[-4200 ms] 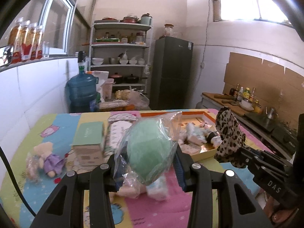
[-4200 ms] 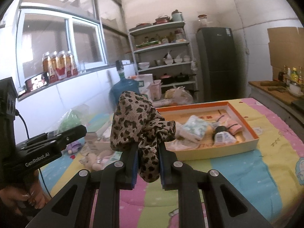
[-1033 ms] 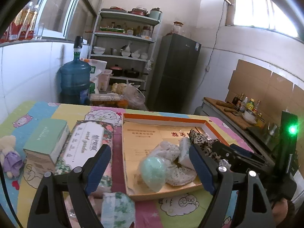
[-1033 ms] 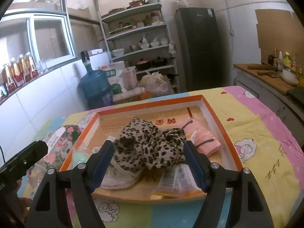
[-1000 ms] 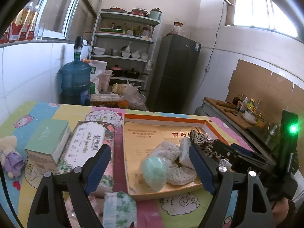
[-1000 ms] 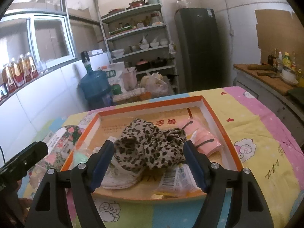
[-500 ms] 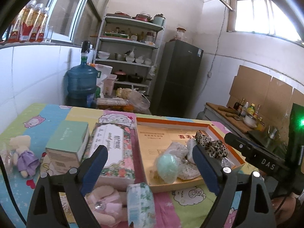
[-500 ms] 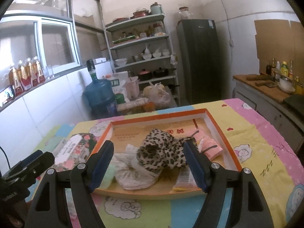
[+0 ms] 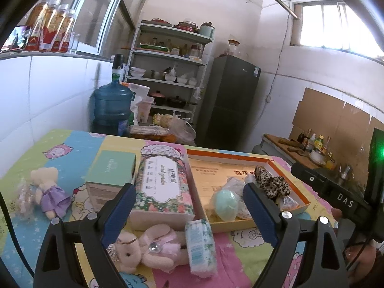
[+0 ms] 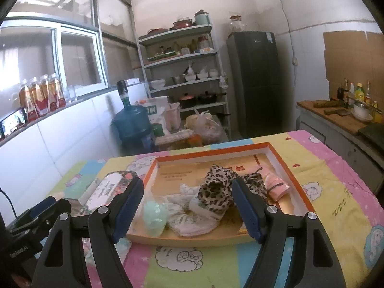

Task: Organize soft objects
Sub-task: 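Move both open tools back toward the remaining items on the bed, then grasp the white tissue pack with the right tool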

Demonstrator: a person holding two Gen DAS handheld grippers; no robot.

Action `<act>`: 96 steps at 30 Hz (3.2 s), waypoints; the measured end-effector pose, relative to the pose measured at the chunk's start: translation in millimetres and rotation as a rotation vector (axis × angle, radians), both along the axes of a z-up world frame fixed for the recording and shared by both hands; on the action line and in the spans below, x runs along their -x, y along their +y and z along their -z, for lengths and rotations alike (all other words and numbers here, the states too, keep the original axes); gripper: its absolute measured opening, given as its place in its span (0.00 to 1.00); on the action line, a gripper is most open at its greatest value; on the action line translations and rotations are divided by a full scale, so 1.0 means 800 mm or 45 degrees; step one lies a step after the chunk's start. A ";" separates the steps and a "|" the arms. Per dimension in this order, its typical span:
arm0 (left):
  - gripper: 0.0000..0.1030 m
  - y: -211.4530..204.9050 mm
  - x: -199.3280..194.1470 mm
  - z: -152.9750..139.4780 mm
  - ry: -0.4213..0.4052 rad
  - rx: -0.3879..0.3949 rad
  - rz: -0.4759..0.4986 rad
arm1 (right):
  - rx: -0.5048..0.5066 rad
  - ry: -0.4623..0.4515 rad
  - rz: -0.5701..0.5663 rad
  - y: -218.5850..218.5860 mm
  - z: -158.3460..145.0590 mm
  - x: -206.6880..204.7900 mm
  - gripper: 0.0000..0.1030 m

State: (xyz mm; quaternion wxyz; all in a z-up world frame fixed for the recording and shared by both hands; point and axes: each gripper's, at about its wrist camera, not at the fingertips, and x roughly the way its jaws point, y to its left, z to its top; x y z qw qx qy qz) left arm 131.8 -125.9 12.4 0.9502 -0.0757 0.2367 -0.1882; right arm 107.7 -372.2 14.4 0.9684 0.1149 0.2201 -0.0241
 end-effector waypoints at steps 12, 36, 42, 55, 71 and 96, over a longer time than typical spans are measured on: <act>0.88 0.028 0.008 0.000 0.002 0.023 -0.024 | 0.018 -0.026 0.001 0.016 -0.009 0.013 0.75; 0.88 0.081 0.026 0.004 0.005 0.006 -0.084 | 0.017 -0.042 -0.043 0.066 -0.014 0.030 0.75; 0.88 0.103 0.032 0.006 0.004 0.028 -0.100 | 0.039 -0.026 -0.052 0.081 -0.010 0.040 0.75; 0.88 0.150 0.043 0.019 0.023 0.031 -0.166 | 0.036 0.072 -0.138 0.133 0.020 0.038 0.75; 0.88 0.185 0.045 0.040 0.074 0.045 -0.199 | 0.033 0.248 -0.182 0.187 0.086 0.001 0.75; 0.88 0.117 -0.017 0.080 0.251 -0.039 0.125 | -0.021 0.357 -0.101 0.162 0.113 -0.016 0.25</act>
